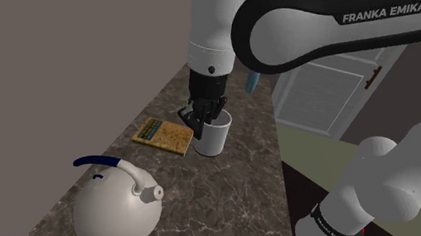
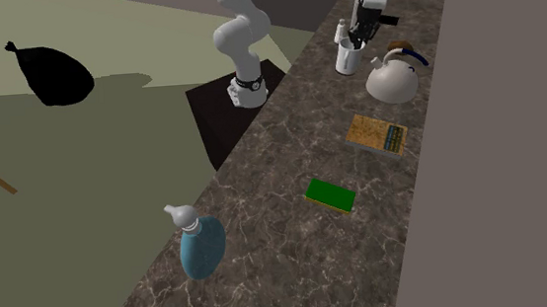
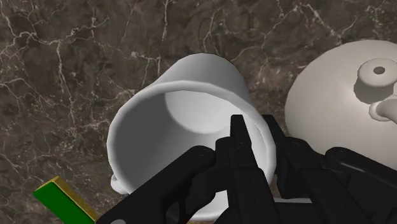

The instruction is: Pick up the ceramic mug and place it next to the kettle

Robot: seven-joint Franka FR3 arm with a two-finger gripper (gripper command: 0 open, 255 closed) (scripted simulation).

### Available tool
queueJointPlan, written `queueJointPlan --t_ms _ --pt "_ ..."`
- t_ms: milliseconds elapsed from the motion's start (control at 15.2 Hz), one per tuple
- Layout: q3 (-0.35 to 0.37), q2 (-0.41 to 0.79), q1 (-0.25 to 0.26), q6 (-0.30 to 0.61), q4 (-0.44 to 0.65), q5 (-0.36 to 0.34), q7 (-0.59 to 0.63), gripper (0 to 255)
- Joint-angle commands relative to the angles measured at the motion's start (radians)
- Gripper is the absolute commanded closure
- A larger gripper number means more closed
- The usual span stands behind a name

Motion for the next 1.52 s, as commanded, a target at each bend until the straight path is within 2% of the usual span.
queueJointPlan --t_ms 0,1452 --pt "0.002 0.005 0.0 0.029 -0.024 0.0 0.001 255" --pt "0.043 0.134 -0.006 0.341 -0.215 -0.039 0.049 255"
